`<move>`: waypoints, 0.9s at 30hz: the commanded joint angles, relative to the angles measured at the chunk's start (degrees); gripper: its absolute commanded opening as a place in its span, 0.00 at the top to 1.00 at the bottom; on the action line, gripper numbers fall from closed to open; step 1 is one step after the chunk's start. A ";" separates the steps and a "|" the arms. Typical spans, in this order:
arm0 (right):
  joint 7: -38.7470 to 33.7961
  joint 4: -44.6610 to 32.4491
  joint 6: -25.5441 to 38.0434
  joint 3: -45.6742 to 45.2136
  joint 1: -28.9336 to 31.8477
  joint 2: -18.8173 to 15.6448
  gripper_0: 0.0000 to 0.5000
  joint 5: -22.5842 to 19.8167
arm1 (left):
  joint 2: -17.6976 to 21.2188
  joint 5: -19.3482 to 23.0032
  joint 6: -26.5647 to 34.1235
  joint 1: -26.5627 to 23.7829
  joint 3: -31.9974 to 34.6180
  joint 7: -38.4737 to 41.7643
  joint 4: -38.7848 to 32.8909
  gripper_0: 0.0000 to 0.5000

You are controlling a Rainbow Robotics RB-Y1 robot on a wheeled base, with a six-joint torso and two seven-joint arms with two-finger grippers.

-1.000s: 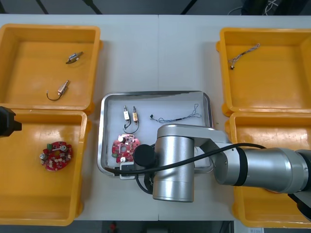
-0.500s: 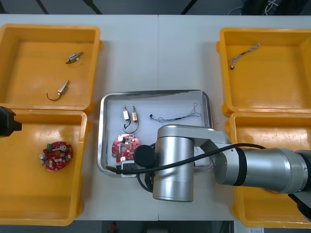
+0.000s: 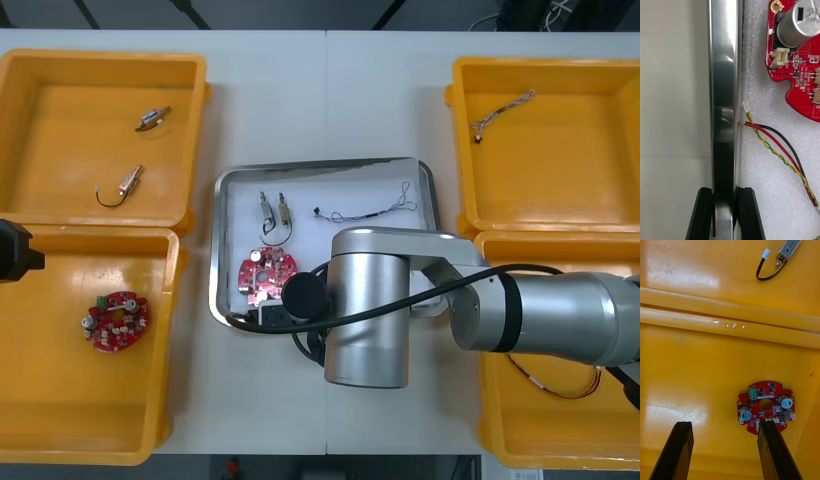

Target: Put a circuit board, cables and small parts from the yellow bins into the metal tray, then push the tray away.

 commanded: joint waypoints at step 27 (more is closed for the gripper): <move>5.20 20.12 -14.56 -1.74 -18.05 -0.40 1.00 -6.72 | -0.57 0.41 0.46 0.02 1.20 0.41 -0.01 0.00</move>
